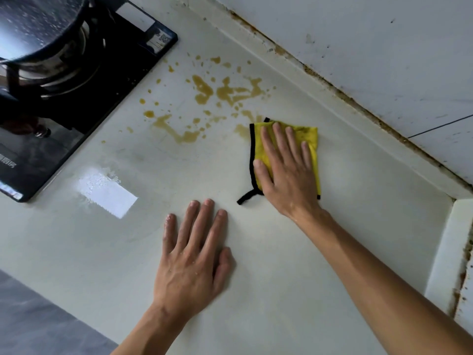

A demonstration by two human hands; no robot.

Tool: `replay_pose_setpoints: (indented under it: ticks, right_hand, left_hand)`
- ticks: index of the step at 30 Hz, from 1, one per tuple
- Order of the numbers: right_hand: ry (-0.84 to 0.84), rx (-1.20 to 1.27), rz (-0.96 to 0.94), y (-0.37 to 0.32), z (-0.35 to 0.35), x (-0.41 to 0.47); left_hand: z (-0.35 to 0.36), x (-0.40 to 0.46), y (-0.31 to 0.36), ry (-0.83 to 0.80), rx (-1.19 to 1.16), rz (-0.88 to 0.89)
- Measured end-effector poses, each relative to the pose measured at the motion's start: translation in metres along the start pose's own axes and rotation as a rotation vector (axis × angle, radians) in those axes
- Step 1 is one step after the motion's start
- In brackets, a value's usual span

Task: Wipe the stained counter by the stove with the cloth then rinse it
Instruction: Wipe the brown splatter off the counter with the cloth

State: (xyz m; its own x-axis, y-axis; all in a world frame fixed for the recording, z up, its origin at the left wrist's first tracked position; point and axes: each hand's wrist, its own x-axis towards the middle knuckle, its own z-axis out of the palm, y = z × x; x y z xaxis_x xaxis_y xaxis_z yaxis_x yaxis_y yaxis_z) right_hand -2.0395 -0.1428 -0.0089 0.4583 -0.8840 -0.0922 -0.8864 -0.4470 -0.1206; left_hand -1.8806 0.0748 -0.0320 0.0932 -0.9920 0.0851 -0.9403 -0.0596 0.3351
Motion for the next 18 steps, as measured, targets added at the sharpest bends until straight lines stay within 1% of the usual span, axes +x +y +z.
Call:
replay_pose_setpoints:
  ticks: [2, 5, 7, 8, 10, 12, 13, 16, 18]
  right_hand:
    - [-0.006, -0.012, -0.013, 0.005, -0.004, 0.022]
    - [0.010, -0.006, 0.079, 0.003, -0.010, 0.059]
    - [0.019, -0.002, 0.091, -0.011, -0.006, 0.048]
    - [0.015, -0.008, 0.053, -0.021, -0.003, 0.030]
    - [0.017, -0.025, -0.084, -0.036, 0.006, -0.006]
    - [-0.008, -0.027, -0.173, -0.040, 0.007, 0.000]
    - [-0.010, -0.025, -0.170, -0.041, 0.003, 0.018]
    - [-0.016, -0.030, -0.065, -0.050, -0.006, 0.070]
    - [-0.004, -0.011, -0.064, -0.056, -0.004, 0.064]
  left_hand:
    - [0.000, 0.002, -0.001, -0.002, 0.001, 0.001]
    - [0.000, 0.001, -0.001, -0.004, -0.004, -0.006]
    - [0.001, 0.001, -0.001, 0.000, -0.005, -0.004]
    - [0.001, 0.000, -0.001, 0.001, -0.006, -0.004]
    - [0.003, 0.000, -0.001, 0.006, -0.011, -0.008]
    - [0.004, 0.000, -0.001, 0.013, -0.010, -0.011]
    - [0.004, 0.000, -0.001, 0.015, -0.012, -0.010]
    - [0.003, 0.000, -0.001, 0.020, -0.018, -0.007]
    - [0.003, 0.000, -0.001, 0.014, -0.018, -0.008]
